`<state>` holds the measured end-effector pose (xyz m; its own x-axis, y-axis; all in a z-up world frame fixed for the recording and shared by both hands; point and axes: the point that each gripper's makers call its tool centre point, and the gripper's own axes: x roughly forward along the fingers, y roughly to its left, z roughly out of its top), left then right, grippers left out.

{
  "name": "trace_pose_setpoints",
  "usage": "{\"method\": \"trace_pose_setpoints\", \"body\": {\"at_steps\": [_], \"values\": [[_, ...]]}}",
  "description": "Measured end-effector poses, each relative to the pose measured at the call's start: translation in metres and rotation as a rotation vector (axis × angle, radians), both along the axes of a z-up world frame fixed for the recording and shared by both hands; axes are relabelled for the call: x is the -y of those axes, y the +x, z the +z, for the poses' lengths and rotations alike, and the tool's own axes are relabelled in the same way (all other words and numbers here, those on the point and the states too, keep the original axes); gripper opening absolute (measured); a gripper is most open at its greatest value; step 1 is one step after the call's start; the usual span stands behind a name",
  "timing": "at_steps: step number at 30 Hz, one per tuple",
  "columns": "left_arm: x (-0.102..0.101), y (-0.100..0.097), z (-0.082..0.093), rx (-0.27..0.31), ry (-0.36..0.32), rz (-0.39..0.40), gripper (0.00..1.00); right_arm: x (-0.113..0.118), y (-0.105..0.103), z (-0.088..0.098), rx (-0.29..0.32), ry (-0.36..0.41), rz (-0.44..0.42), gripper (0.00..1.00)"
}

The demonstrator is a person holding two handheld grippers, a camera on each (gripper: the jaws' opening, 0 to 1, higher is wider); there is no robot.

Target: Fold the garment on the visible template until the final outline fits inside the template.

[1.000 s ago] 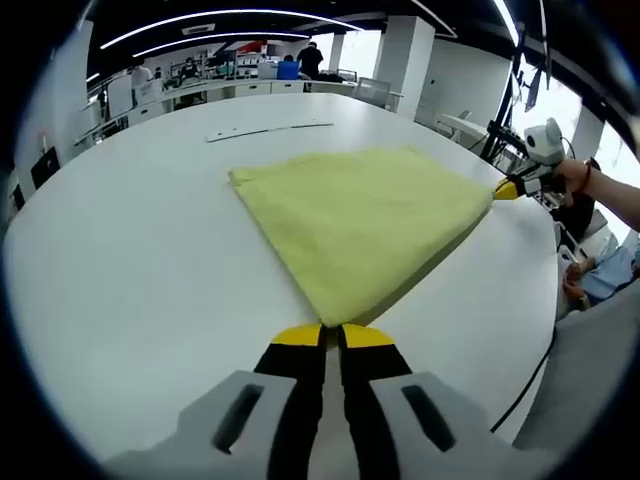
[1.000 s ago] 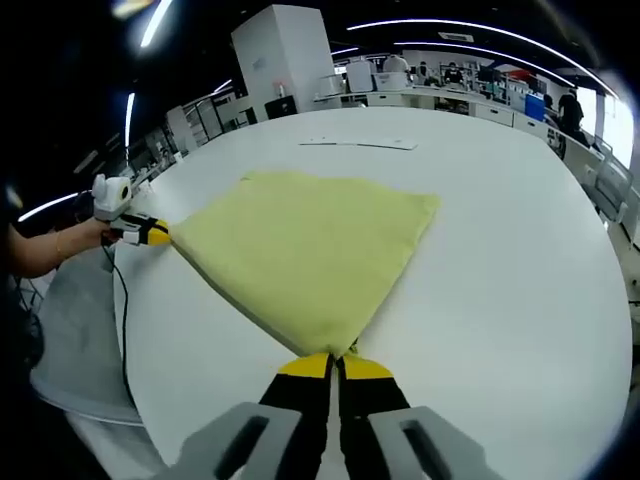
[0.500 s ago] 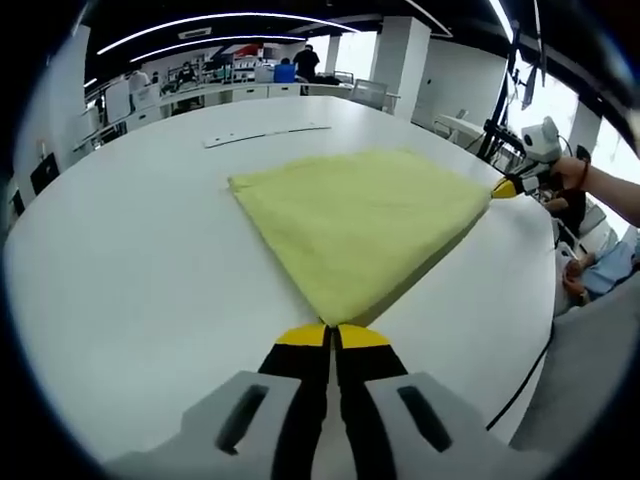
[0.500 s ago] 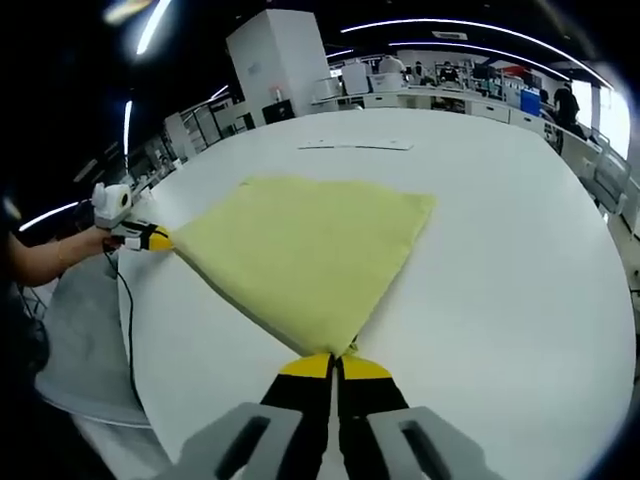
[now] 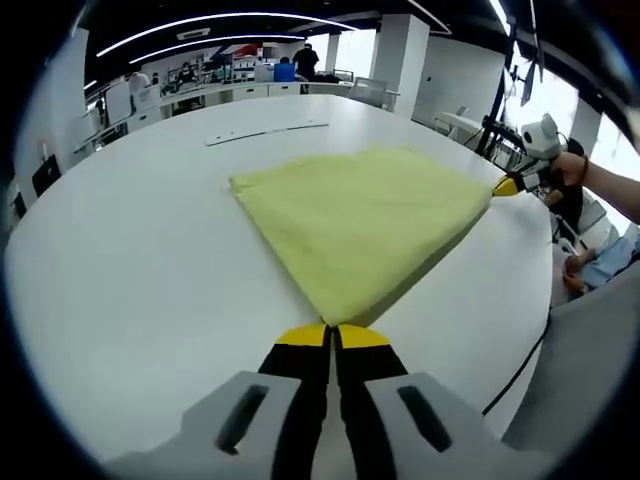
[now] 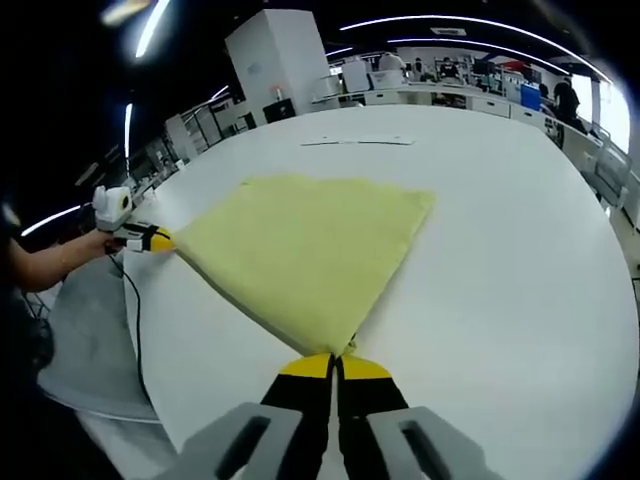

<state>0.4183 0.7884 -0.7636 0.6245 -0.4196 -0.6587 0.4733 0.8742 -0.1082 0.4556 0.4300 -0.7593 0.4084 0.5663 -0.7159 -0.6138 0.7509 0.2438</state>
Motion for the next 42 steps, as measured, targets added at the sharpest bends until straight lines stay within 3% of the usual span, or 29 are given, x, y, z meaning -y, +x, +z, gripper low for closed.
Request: {"method": "trace_pose_setpoints", "body": {"at_steps": [10,13,20,29,32,35,42], "values": [[-0.001,-0.002,0.003,-0.002,-0.027,0.038,0.00,-0.003,-0.002,-0.001,0.012,-0.022,-0.014,0.00],[-0.003,-0.003,0.006,0.004,-0.044,0.053,0.08,-0.004,0.002,0.002,0.033,-0.011,-0.027,0.01],[-0.009,-0.001,0.022,0.044,-0.084,0.107,0.35,-0.011,0.007,0.014,0.075,-0.003,-0.052,0.47],[-0.001,-0.003,0.054,0.091,-0.104,0.115,0.64,-0.030,0.005,0.049,0.131,0.021,-0.031,0.77],[0.002,-0.006,0.067,0.102,-0.096,0.112,0.71,-0.037,0.004,0.066,0.167,0.038,-0.023,0.84],[0.002,-0.010,0.077,0.104,-0.095,0.115,0.76,-0.042,-0.001,0.081,0.167,0.056,-0.029,0.90],[0.003,-0.017,0.097,0.122,-0.102,0.136,0.87,-0.046,-0.013,0.102,0.181,0.064,-0.020,0.94]]}}
